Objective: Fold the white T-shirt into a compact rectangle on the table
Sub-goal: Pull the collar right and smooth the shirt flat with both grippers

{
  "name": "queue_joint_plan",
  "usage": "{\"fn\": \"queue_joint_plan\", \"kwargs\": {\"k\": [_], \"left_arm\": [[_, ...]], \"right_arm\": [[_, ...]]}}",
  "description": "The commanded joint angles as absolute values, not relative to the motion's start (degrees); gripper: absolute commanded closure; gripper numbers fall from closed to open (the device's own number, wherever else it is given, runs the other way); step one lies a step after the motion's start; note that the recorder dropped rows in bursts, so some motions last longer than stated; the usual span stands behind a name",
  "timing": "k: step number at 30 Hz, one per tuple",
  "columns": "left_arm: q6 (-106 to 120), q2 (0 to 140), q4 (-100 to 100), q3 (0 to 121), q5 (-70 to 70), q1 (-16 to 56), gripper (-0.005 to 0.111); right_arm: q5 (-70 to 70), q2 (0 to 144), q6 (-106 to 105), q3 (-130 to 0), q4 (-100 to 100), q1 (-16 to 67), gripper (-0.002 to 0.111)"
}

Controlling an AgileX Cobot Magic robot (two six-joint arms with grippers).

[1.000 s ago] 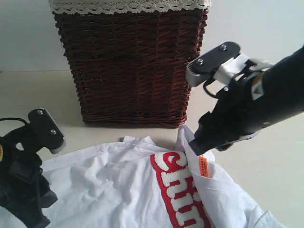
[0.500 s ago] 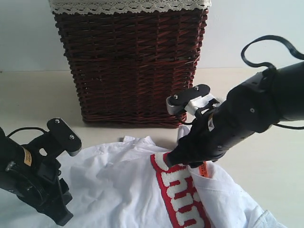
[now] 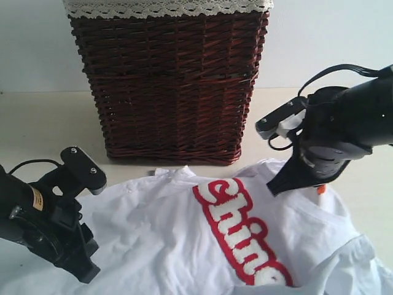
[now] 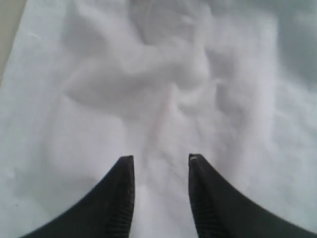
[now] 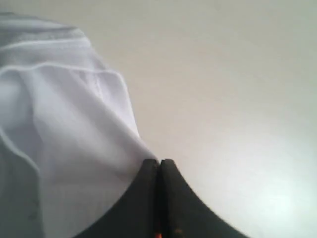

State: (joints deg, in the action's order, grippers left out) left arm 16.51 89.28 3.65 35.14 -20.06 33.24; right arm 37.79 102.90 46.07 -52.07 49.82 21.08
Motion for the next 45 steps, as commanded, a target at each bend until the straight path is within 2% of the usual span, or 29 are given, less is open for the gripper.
{"fn": "queue_joint_plan", "kwargs": {"k": [1,5,8,13,15,17,21,25,30,32,35,37,39,42,45], "left_arm": [[16.24,89.43,3.13,35.34,-15.81,32.70,0.070],[16.24,91.38,3.13,35.34,-14.22,29.62,0.070],[16.24,94.49,3.13,35.34,-14.29,27.66,0.070],[16.24,98.75,3.57,35.34,-12.56,27.42,0.070],[16.24,100.48,3.57,35.34,-12.19,27.42,0.070],[16.24,102.48,3.19,35.45,-10.40,27.31,0.070],[16.36,105.55,3.10,38.56,-7.81,25.31,0.070],[16.66,106.69,3.10,43.45,-7.81,21.05,0.070],[17.63,103.85,4.99,48.80,-15.10,11.99,0.070],[17.92,99.87,10.71,49.02,-17.87,11.51,0.070],[31.75,94.08,24.92,49.02,-27.96,15.46,0.070],[48.39,90.15,37.43,48.81,-43.06,20.01,0.070],[48.44,88.34,36.35,48.67,-51.86,24.48,0.070],[45.90,86.65,33.25,45.15,-56.81,32.76,0.070],[36.53,85.31,21.87,38.83,-50.39,44.39,0.070]], "right_arm": [[41.56,102.40,47.63,-52.45,53.78,16.27,0.108],[42.00,99.84,49.22,-52.45,57.34,15.50,0.108],[40.02,95.62,50.97,-52.45,58.91,15.50,0.098],[34.97,88.00,43.54,-52.45,52.33,15.71,0.057],[34.70,86.06,38.57,-52.45,48.87,15.71,0.046],[34.78,84.79,28.31,-52.45,40.42,15.71,0.048],[38.53,84.54,-1.07,-52.45,18.84,15.71,0.066],[43.68,84.78,-17.06,-52.45,11.26,15.71,0.081],[51.10,84.78,-32.39,-52.45,10.40,15.71,0.084],[51.40,84.92,-38.11,-52.35,6.26,15.71,0.084],[53.87,86.31,-45.96,-52.35,-4.02,15.71,0.084],[54.55,86.65,-49.42,-52.35,-8.46,16.08,0.084],[53.59,85.97,-49.43,-52.35,-8.43,16.35,0.084],[52.46,85.74,-48.93,-52.35,-8.59,16.35,0.084],[49.79,85.74,-46.35,-52.35,-8.59,16.35,0.084]]}}
